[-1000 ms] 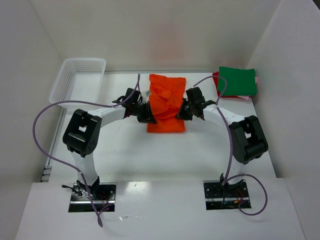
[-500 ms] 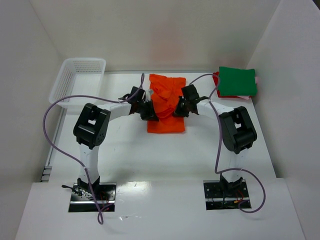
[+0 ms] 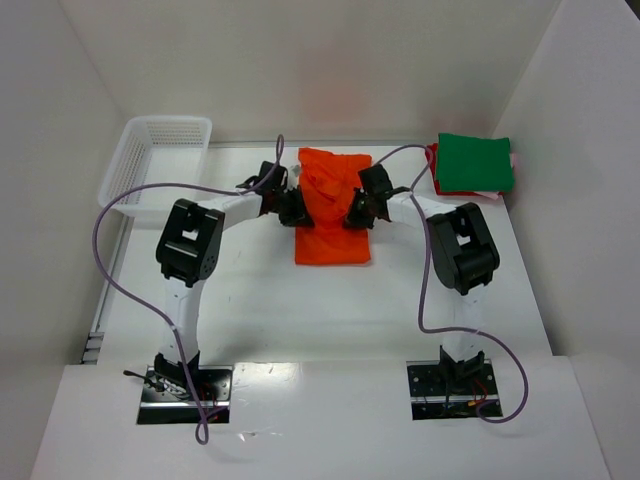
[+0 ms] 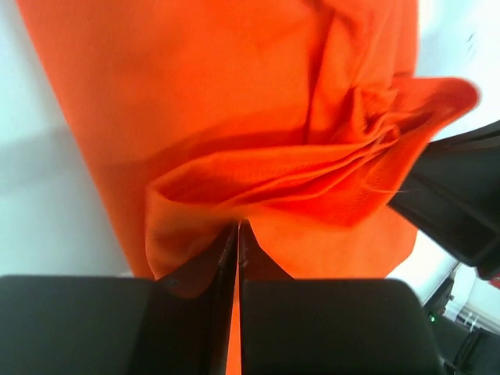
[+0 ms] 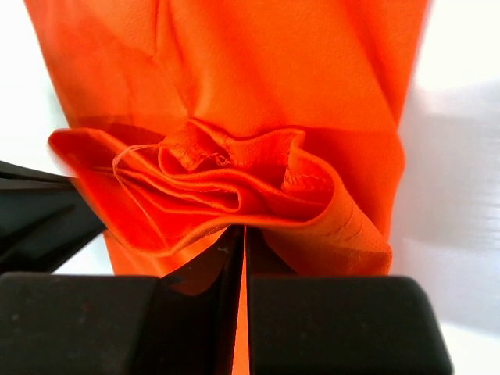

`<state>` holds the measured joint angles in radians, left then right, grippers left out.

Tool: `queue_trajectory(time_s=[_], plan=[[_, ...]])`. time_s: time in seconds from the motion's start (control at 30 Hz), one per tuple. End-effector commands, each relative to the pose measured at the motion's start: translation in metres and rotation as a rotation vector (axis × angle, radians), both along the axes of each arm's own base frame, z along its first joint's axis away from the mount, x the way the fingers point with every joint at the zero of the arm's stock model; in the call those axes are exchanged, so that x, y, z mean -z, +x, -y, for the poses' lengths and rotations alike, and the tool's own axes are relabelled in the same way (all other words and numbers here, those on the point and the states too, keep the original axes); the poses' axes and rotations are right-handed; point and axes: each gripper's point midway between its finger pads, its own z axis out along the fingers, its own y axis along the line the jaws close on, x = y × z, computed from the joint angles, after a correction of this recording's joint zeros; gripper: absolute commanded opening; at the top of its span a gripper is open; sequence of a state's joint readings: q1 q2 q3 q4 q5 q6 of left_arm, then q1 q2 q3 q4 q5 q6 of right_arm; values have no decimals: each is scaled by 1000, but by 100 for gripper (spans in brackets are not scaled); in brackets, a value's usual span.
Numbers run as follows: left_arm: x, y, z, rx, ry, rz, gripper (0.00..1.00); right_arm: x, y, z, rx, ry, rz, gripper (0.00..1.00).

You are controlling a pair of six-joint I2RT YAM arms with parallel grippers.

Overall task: Fold and stack the t-shirts
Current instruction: Fold the folded rectangular tshirt in 1/3 of the way

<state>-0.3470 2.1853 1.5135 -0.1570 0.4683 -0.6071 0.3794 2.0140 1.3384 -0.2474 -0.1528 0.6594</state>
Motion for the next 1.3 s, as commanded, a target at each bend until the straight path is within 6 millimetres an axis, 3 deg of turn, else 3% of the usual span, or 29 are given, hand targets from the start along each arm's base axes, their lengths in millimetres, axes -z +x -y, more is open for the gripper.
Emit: queue_trajectory(time_s=[0.0,0.1,0.3,0.57,0.6,0.73,0.83,0.93,1.03,1.13,1.2,1.27], plan=[[-17,21,6,2,-17,63,10,-21,30,8,28,6,77,8],[-16,29,4,-7,-19,69,16,-24,37,17,46,-3,93,8],[-12,39,2,-23,-23,68,19,-26,51,34,86,2,111,8],[-10,63,-5,-74,-16,85,19,-11,62,36,88,-8,103,11],[-3,64,-6,-82,-4,79,19,-11,62,36,88,-8,103,11],[-4,68,-13,-92,8,85,20,-1,60,35,82,-8,80,11],[-9,70,-19,-89,15,99,24,-4,63,35,75,-10,92,11],[-34,73,-18,-61,-16,148,33,-18,71,35,76,-15,124,11],[-66,72,-18,-36,-25,214,42,-61,82,41,85,-18,218,13],[-108,69,-18,-14,-38,283,60,-101,92,51,106,-8,302,20],[-130,56,-18,16,-59,309,79,-132,90,58,119,6,351,41],[-137,41,-20,46,-60,308,85,-145,78,67,122,1,370,69]])
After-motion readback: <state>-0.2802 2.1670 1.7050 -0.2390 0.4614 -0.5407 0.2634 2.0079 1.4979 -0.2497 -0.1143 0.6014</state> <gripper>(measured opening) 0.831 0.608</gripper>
